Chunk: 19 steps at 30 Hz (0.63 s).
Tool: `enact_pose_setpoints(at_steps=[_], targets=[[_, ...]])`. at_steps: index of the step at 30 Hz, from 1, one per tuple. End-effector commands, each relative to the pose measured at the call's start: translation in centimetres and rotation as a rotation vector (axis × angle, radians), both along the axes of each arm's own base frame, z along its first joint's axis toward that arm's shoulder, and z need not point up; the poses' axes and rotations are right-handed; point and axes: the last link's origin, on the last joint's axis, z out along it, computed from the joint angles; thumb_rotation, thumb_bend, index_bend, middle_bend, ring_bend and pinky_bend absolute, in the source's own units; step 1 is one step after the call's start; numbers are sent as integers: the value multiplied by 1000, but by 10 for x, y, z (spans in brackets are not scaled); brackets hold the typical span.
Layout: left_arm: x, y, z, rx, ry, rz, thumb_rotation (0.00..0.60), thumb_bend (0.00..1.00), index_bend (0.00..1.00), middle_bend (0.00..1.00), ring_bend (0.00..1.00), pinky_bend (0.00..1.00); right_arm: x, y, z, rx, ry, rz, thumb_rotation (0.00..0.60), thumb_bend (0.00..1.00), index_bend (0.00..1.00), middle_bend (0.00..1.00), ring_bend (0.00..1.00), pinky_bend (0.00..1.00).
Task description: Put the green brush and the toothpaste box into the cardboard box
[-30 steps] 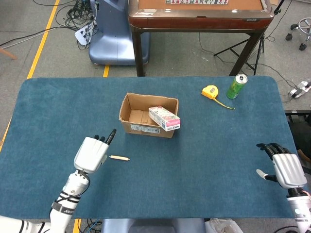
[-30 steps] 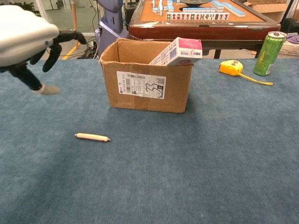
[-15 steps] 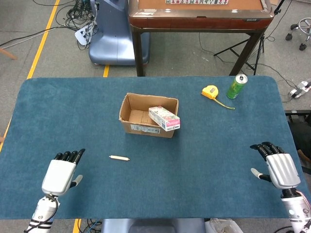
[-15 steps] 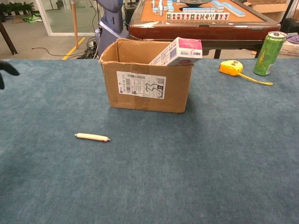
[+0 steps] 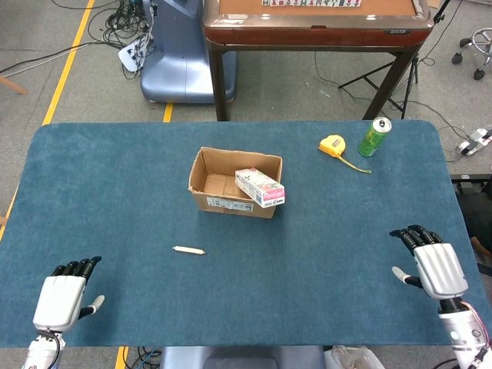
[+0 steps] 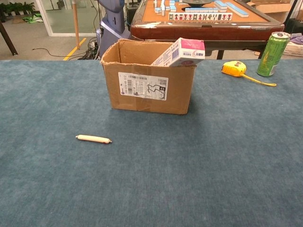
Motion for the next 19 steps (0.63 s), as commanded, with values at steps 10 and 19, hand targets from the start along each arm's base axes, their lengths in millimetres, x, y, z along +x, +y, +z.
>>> enact_pose_setpoints(at_steps=[10,19], targets=[[-9,-1,-6,16,-53,-25,600,150,278,323,308,375,-2,-6,-4,31,5,-17,600,1,317,355,230,375],[-11,-1,-10,-8,-56,-11,600,150,283,323,313,399,-5,-10,-8,57,16,-34,600,1,317,355,230,375]])
